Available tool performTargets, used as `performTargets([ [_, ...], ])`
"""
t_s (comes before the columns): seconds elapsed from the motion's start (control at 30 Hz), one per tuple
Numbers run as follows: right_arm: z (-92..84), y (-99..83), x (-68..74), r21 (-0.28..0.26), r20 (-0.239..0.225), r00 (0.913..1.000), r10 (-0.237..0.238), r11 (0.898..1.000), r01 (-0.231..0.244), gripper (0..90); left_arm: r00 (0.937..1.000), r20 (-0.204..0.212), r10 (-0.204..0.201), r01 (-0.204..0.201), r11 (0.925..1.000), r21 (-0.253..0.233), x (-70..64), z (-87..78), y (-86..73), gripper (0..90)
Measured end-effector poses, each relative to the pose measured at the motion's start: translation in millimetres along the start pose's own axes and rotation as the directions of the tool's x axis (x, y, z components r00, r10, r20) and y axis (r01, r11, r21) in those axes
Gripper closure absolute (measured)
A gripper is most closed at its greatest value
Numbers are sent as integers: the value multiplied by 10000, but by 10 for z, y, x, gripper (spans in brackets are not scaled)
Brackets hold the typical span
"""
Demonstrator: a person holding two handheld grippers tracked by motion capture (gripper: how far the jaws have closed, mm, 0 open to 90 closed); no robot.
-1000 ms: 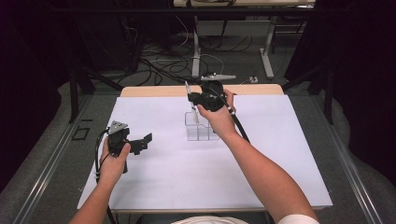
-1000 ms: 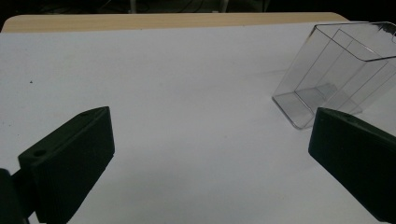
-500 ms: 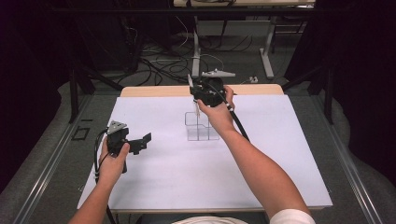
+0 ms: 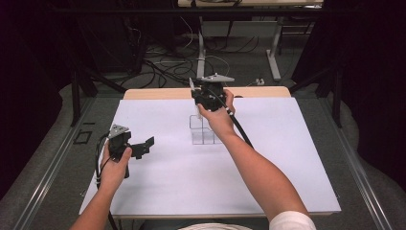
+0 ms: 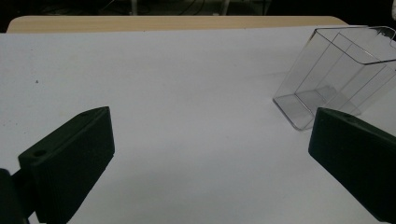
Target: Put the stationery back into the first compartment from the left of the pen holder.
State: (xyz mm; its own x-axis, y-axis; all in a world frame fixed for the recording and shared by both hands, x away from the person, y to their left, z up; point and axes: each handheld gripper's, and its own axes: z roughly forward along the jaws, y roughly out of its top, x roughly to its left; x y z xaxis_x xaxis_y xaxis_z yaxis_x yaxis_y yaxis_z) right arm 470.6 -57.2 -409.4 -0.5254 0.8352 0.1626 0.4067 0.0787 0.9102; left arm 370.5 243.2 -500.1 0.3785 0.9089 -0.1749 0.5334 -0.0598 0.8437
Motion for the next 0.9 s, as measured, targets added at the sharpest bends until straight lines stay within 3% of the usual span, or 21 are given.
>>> performTargets([
  [0.27, 112, -89, 43, 193, 142, 9997, -218, 9996, 215, 802, 10000, 9, -13, 13, 10000, -6, 1, -5, 0, 2],
  [0.9, 250, -276, 67, 786, 174, 9997, -153, 9968, 139, 801, 10000, 11, -35, 35, 10000, -3, 5, -8, 3, 2],
])
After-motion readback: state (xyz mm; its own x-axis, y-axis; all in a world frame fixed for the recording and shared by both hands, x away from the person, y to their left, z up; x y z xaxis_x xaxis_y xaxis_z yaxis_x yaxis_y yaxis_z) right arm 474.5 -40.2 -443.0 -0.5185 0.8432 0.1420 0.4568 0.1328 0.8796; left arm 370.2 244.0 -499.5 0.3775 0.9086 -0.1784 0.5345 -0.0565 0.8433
